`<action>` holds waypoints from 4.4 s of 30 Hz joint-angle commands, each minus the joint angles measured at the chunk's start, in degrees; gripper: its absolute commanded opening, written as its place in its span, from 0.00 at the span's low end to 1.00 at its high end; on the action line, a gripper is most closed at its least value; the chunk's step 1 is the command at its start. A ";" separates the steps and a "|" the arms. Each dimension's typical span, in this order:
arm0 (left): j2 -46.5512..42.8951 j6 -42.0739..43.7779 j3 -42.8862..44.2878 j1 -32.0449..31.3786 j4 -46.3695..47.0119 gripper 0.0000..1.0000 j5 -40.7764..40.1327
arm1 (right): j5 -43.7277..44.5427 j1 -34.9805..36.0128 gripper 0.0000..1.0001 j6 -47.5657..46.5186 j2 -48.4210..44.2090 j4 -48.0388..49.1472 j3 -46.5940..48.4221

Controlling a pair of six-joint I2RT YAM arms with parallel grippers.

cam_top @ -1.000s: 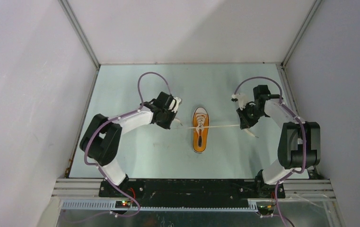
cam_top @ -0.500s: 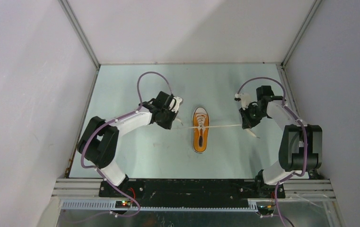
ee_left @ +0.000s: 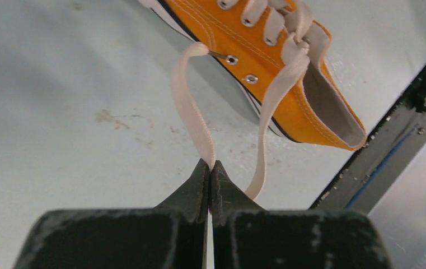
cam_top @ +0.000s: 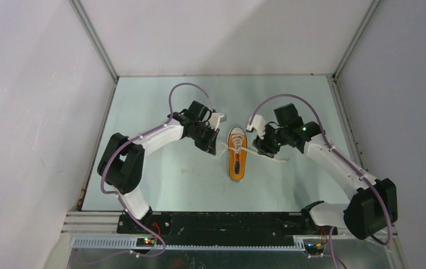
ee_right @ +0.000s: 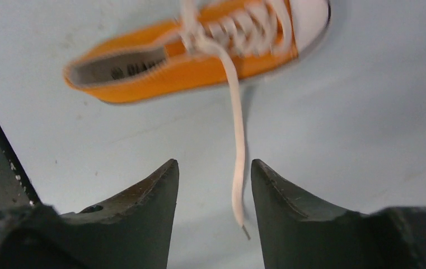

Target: Tie the shoes

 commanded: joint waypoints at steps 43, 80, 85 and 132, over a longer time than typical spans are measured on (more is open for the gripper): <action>-2.71 -2.67 -3.27 8.79 5.19 0.46 17.03 | 1.55 26.35 0.00 -7.98 11.33 20.98 5.33; -13.82 27.66 -18.61 -1.58 41.44 0.54 19.77 | -15.79 10.17 0.00 17.20 19.69 0.16 20.95; -12.25 29.07 -17.70 -1.61 41.71 0.33 17.72 | -16.01 9.98 0.00 16.90 19.73 -0.35 20.94; -7.85 -7.74 -21.66 3.67 52.46 0.13 19.23 | -7.00 10.04 0.00 13.01 19.82 6.92 20.32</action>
